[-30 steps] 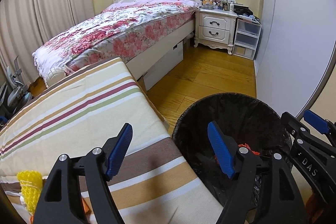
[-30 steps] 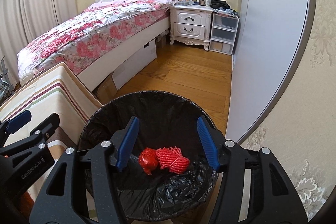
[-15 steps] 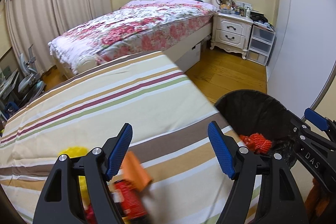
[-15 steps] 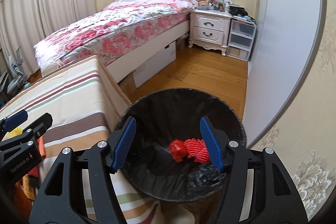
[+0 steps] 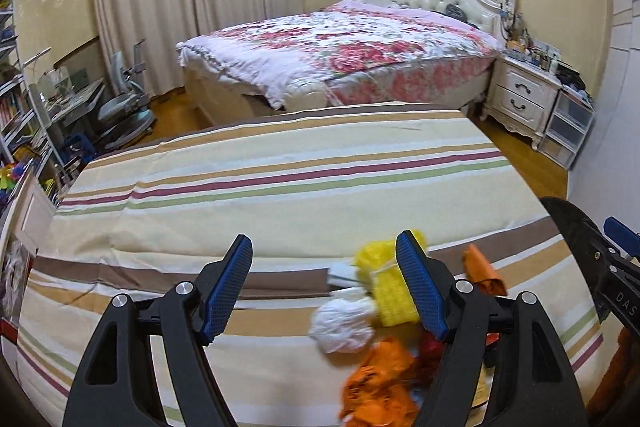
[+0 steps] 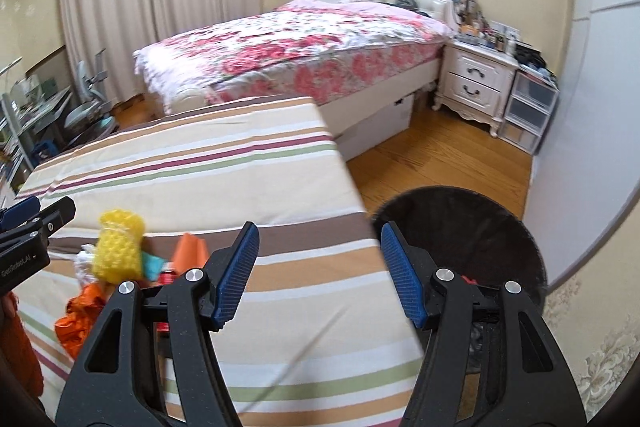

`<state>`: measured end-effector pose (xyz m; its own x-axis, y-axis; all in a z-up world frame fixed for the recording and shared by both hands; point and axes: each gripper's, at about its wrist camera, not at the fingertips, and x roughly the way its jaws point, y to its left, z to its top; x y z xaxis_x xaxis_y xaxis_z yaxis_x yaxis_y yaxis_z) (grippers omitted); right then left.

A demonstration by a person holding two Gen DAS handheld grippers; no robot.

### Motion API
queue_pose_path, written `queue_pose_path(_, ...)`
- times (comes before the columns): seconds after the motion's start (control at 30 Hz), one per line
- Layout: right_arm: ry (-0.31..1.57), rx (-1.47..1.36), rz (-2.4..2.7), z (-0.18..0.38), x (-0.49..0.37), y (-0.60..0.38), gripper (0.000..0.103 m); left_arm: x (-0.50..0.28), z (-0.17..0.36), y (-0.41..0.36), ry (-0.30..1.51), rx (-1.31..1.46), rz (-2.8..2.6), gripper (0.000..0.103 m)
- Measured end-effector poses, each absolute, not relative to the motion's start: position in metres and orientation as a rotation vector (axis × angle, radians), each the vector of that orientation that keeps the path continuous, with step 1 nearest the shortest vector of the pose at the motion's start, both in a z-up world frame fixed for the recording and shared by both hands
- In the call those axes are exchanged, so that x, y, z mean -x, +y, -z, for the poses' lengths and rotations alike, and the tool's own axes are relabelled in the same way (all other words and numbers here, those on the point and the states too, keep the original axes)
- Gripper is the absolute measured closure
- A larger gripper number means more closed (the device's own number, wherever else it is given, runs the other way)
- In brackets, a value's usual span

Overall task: Collect trash
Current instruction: 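Move both open tools back to the trash on the sheet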

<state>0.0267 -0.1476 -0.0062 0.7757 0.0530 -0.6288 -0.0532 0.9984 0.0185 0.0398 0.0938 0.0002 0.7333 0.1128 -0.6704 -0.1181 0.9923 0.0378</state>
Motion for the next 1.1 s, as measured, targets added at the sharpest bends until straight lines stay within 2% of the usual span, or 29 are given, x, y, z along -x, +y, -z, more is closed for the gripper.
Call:
queue_pose_path(0.5,0.708,0.145,-0.279,0.005,-0.017,-0.033,0.041,-0.003,0.019,0.19,0.739,0.052,-0.331,0.031)
queue_pose_path(0.87,0.785,0.215,-0.347,0.027,-0.022,0.009,0.041,0.006,0.035,0.212,0.771,0.099,-0.342,0.031)
queue_pose_path(0.97,0.808,0.221,-0.349,0.032,-0.026,0.011,0.049,0.007,0.038,0.211,0.776,0.106,-0.337,0.031)
queue_pose_path(1.0,0.816,0.223,-0.351,0.034,-0.027,0.012,0.058,0.007,0.039,0.21,0.778,0.106,-0.335,0.031)
queue_pose_path(1.1,0.822,0.232,-0.353,0.037,-0.027,0.014,0.061,0.006,0.041,0.207,0.782,0.106,-0.326,0.031)
